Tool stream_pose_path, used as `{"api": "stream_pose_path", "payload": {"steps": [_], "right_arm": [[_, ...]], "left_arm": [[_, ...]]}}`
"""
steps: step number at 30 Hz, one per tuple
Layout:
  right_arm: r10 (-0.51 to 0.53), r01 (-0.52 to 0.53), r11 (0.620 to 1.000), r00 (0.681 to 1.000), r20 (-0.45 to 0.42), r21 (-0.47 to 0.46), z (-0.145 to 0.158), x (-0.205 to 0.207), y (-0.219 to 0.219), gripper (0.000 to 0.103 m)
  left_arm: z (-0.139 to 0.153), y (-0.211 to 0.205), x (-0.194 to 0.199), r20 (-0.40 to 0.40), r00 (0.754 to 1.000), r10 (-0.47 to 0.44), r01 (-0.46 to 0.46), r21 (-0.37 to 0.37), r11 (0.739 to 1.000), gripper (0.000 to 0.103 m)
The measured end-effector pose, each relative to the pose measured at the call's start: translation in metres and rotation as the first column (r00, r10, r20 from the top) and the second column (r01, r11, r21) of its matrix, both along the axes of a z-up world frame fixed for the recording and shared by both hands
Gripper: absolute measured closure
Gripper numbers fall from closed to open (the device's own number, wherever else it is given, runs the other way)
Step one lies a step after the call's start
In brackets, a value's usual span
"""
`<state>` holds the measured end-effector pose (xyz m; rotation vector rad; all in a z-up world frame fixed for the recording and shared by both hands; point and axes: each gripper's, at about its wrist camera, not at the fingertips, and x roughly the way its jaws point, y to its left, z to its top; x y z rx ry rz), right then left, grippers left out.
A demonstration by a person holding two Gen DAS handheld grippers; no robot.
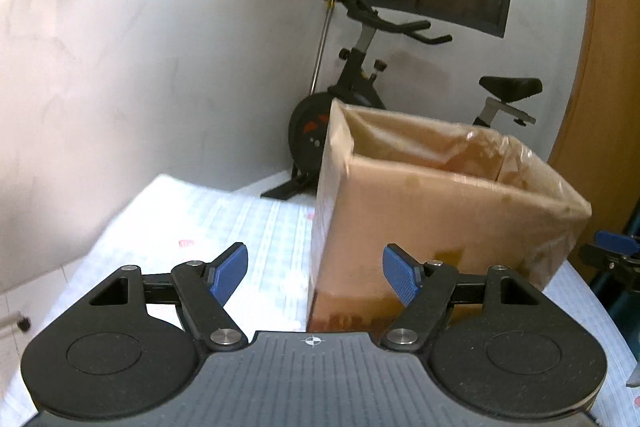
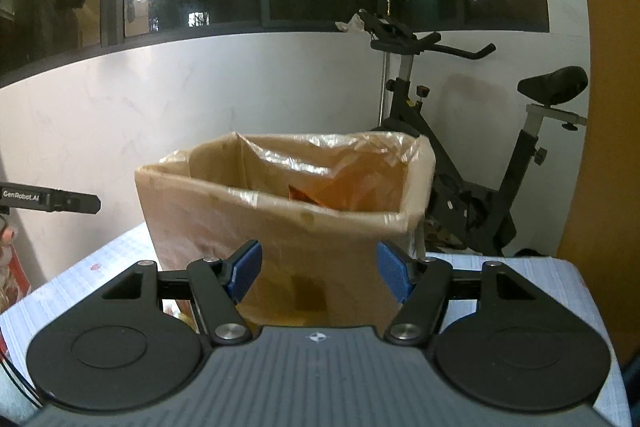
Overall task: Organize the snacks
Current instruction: 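Grasp the orange-and-white bar packet with the left gripper while the right gripper grasps another red packet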
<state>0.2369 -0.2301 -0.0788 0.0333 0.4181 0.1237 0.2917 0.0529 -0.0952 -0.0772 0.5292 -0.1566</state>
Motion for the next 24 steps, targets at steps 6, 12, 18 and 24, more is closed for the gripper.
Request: {"api": "stream_pose_path", "payload": {"steps": [6,12,18,24], "right_arm": [[-0.006,0.006,0.999,1.0,-0.021,-0.043,-0.022,-0.012,0.005,0.036],[-0.006,0.004,0.999,0.998,-0.058,-0.036,-0.044,-0.023,0.01,0.036],[-0.025,0.026,1.0,0.993,-0.116,0.007,-0.066,-0.033,0.009,0.036],[-0.025,0.026,1.0,0.988,-0.151,0.007,-0.08,-0.04,0.011,0.036]], "left_arm": [[-0.025,-0.004,-0.012,-0.062,0.998,0.001,-0.003,-0.025,1.0,0.026],[-0.051,-0.011,-0.027,-0.131,0.991,-0.015,0.014,-0.01,1.0,0.026],[-0.072,-0.016,-0.037,-0.195,0.98,-0.042,0.043,0.001,0.999,0.026],[-0.084,-0.027,-0.045,-0.247,0.965,-0.092,0.093,-0.008,0.996,0.026]]}}
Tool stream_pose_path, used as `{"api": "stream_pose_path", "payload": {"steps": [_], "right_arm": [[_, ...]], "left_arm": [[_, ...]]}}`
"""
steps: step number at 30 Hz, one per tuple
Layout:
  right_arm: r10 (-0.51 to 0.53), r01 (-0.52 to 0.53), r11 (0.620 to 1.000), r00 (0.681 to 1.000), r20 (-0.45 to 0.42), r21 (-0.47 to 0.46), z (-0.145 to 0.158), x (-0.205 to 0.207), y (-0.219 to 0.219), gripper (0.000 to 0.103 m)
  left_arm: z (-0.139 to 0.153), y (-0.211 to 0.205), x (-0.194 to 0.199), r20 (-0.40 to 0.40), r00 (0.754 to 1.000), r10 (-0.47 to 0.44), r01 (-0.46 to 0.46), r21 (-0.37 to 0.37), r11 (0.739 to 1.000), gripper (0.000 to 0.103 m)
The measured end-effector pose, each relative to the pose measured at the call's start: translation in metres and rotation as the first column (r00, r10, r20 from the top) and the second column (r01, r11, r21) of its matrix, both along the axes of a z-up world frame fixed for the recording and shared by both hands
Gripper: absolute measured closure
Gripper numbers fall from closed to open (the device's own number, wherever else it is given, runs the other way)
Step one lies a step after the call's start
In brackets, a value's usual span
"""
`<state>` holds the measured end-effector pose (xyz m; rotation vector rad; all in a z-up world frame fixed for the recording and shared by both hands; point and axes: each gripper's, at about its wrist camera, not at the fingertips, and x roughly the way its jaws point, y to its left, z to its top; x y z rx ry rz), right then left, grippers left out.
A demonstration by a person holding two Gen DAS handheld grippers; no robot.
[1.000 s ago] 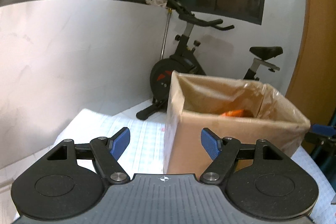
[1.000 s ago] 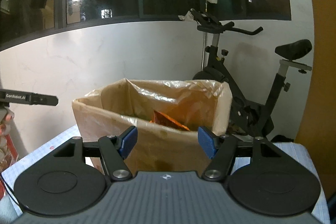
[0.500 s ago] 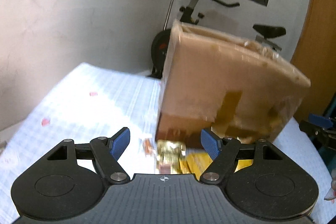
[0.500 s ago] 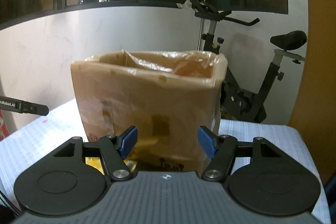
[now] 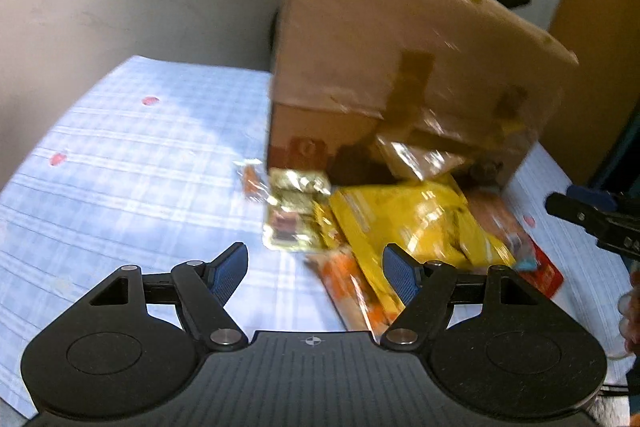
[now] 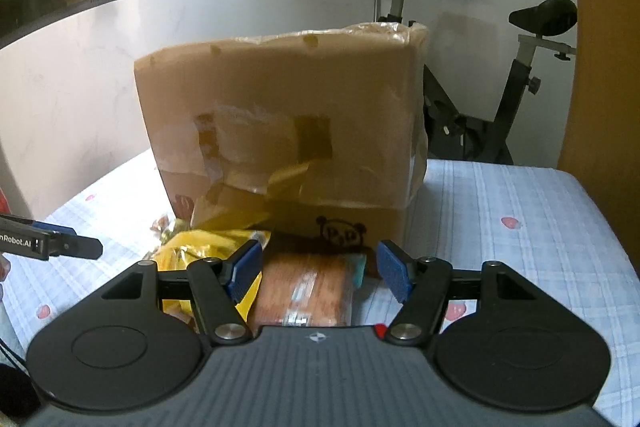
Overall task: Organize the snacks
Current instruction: 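Grasp the orange-and-white bar packet with the left gripper while the right gripper grasps another red packet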
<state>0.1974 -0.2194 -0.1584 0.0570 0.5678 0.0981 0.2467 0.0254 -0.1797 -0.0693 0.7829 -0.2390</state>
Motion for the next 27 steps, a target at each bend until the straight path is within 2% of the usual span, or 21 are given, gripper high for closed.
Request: {"api": "stream_pose_path", "payload": {"steps": [7,14,16,18,23,27], "right_arm": [[-0.016,0.016,1.0,0.999,-0.033,-0.003,-0.011,-0.007,-0.002,0.036],[-0.039,0.034,0.997,0.995,-0.087,-0.062,-0.025,-0.016,-0.011,0.036],[-0.046,0.036,0.996,0.991,-0.125,-0.082,-0.034,-0.017,-0.014,0.036],[-0.054,0.038,0.994,0.985,-0.163,-0.098,-0.042,-0.015,-0.016,0.036],[-0.011,-0.018,0.992,0.974,-0.227,-0.125,-0.058,-0.009,-0.012,0.035],[0.019,-0.069,0.977,0.971,-0.239,-0.203,-0.068,0.0,-0.003,0.03]], "left_arm": [[-0.021,-0.034,-0.006,-0.075,0.989,-0.128,0.13,0.033,0.991,0.026],[-0.051,-0.054,0.006,-0.176,0.974,-0.142,0.157,0.075,0.985,0.026],[-0.054,-0.052,0.006,-0.165,0.976,-0.141,0.154,0.069,0.986,0.027],[-0.054,-0.047,0.004,-0.164,0.977,-0.139,0.15,0.056,0.987,0.031],[-0.054,-0.032,0.001,-0.155,0.982,-0.11,0.118,0.045,0.992,0.057],[-0.05,-0.023,0.003,-0.152,0.984,-0.098,0.102,0.016,0.995,0.06]]}}
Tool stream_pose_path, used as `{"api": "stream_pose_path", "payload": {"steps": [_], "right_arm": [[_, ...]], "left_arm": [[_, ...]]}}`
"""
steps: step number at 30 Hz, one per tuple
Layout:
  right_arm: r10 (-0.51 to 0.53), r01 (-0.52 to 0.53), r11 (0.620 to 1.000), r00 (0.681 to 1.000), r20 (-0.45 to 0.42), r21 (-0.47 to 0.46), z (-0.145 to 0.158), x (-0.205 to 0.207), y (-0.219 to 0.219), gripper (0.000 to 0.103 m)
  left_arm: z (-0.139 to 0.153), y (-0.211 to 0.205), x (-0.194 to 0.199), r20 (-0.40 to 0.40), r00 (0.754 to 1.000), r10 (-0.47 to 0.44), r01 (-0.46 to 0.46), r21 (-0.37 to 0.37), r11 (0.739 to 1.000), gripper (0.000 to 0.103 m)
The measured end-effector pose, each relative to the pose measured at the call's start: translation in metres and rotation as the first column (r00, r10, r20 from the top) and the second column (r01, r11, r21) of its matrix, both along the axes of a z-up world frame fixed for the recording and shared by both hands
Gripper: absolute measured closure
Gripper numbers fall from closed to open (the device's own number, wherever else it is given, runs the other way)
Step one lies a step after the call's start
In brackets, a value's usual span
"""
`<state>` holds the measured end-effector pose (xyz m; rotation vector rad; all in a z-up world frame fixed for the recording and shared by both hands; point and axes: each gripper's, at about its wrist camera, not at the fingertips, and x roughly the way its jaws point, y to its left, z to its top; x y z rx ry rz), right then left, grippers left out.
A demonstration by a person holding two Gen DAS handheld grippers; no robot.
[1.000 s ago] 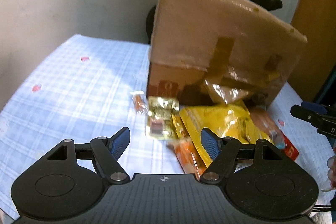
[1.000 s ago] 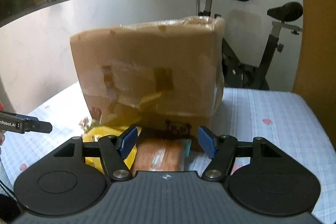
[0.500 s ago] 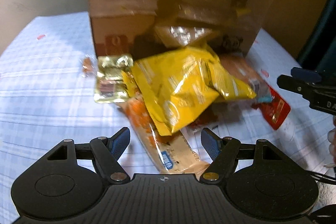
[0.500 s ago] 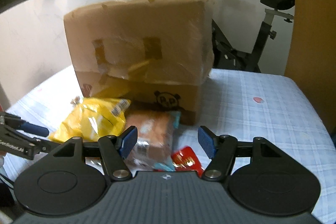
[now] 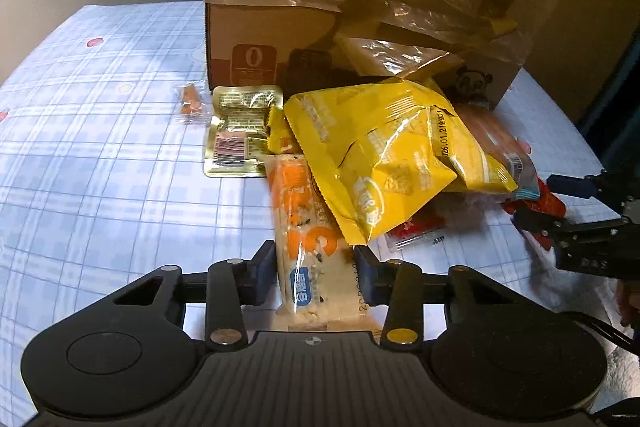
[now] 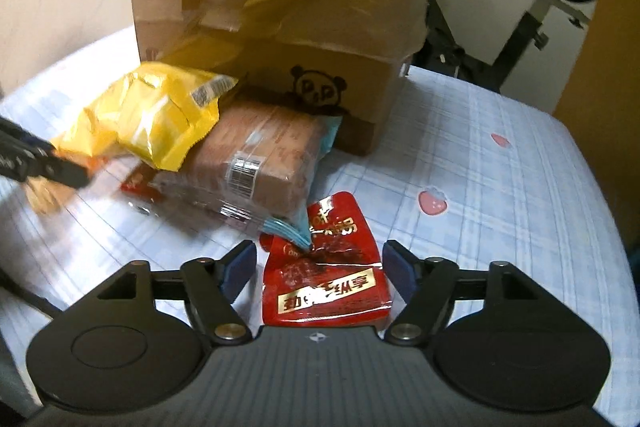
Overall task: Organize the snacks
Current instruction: 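Grasp the orange-and-white bar packet with the left gripper while the right gripper grasps another red packet, then lift both packets over the box and open both grippers inside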
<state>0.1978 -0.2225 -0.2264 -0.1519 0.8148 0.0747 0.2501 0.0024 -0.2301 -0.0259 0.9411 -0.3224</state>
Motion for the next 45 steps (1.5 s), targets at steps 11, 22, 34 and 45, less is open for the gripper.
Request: {"api": "stream_pose_path", "payload": {"steps": [11,22,34,45], "right_arm": [[-0.005,0.008,0.997,1.0,-0.026,0.081,-0.007,0.011,-0.012,0.038],[-0.014,0.016,0.996,0.999,-0.03,0.093,-0.003,0.001,-0.009,0.041],[-0.034,0.036,0.994,0.999,-0.021,0.103,-0.001,-0.004,-0.01,0.041],[-0.062,0.063,0.992,0.998,-0.014,0.11,0.004,-0.005,-0.018,0.042]], "left_arm": [[-0.001,-0.008,0.001,0.008,1.0,-0.002,0.002,0.016,1.0,0.053],[0.0,-0.008,0.0,0.011,1.0,-0.011,0.01,0.032,0.999,0.062],[-0.001,0.024,-0.01,-0.006,0.997,0.077,-0.078,-0.021,0.997,0.062],[0.014,0.051,-0.007,0.033,0.985,0.17,-0.168,-0.066,0.984,0.063]]}}
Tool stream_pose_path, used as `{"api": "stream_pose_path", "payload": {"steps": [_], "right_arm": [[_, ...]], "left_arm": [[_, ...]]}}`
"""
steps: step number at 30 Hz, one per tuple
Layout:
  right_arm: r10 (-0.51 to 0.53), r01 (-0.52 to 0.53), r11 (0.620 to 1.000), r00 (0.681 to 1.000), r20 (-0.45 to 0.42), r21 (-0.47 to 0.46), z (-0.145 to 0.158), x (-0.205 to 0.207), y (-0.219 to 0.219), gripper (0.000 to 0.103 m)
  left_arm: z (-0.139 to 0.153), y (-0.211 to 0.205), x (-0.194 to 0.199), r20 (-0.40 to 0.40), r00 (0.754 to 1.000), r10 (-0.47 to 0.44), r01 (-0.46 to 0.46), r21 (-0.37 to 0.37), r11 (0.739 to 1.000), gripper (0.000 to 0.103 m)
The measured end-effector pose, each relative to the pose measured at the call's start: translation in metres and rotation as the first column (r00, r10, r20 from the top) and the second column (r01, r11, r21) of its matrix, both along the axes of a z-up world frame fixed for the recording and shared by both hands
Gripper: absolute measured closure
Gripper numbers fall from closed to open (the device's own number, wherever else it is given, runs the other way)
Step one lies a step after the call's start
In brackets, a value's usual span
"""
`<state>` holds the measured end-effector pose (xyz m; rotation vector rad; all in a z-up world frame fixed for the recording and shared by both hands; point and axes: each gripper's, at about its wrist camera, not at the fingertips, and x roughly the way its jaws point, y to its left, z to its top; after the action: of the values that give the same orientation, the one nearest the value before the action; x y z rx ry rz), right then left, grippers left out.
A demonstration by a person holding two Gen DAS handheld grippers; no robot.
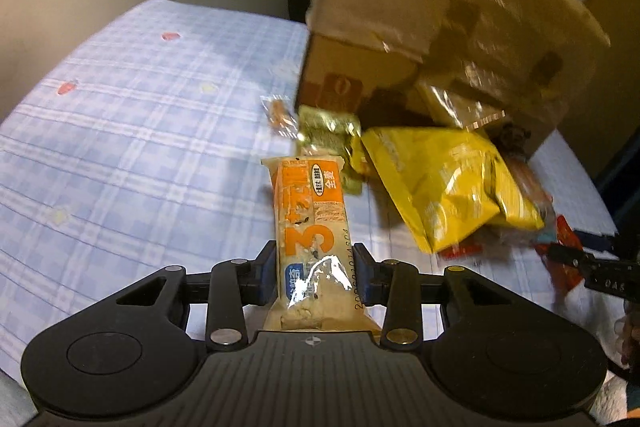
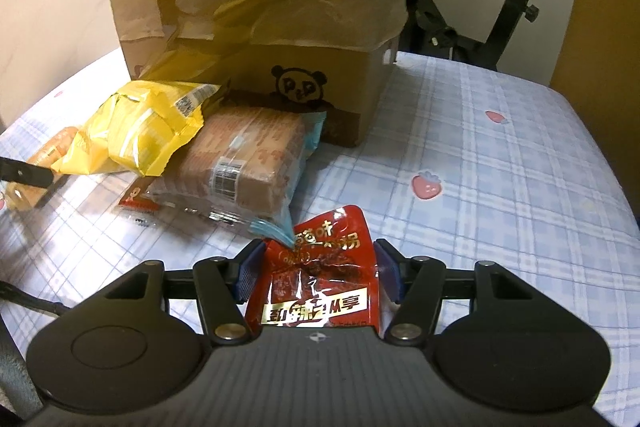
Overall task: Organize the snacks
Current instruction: 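Lift both packets over the box and open both grippers inside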
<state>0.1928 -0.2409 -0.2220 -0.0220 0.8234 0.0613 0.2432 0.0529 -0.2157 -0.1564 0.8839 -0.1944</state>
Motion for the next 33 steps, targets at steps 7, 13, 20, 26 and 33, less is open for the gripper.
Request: {"api": "stream_pose_path", "payload": {"steps": [7,13,20,26,33], "right_arm": [[-0.079,0.079,0.997,0.997,0.026,0.007,0.006,-0.006,-0.017,0.042],[-0.115,0.115,0.993,0.989,0.093,0.015,0.025,-0.01,-0.025,0.042],[-0.1,0.097,0.995,0.965,0.243,0.024,0.08,-0.003,-0.03,0.042],[-0.002,0.01,1.0,0.917,0.4,-0.018,0.147,0.017,-0.022,0.042],[0.083,-0.071,0.997,0.867,0.491,-0.044,0.198,0.049,-0.01,0.042]], "left_arm": [[0.016,0.015,0.006,0.051,0.997,0.056,-0.056,0.003,0.998,0.063],[0.042,0.019,0.01,0.129,0.99,0.061,-0.062,0.011,0.998,0.063],[0.094,0.011,0.016,0.268,0.963,0.024,-0.031,0.02,0.999,0.063],[0.145,0.002,0.031,0.384,0.923,-0.011,0.006,0.015,1.0,0.063],[0.178,-0.019,0.052,0.443,0.895,-0.055,0.042,0.04,0.998,0.062]]}}
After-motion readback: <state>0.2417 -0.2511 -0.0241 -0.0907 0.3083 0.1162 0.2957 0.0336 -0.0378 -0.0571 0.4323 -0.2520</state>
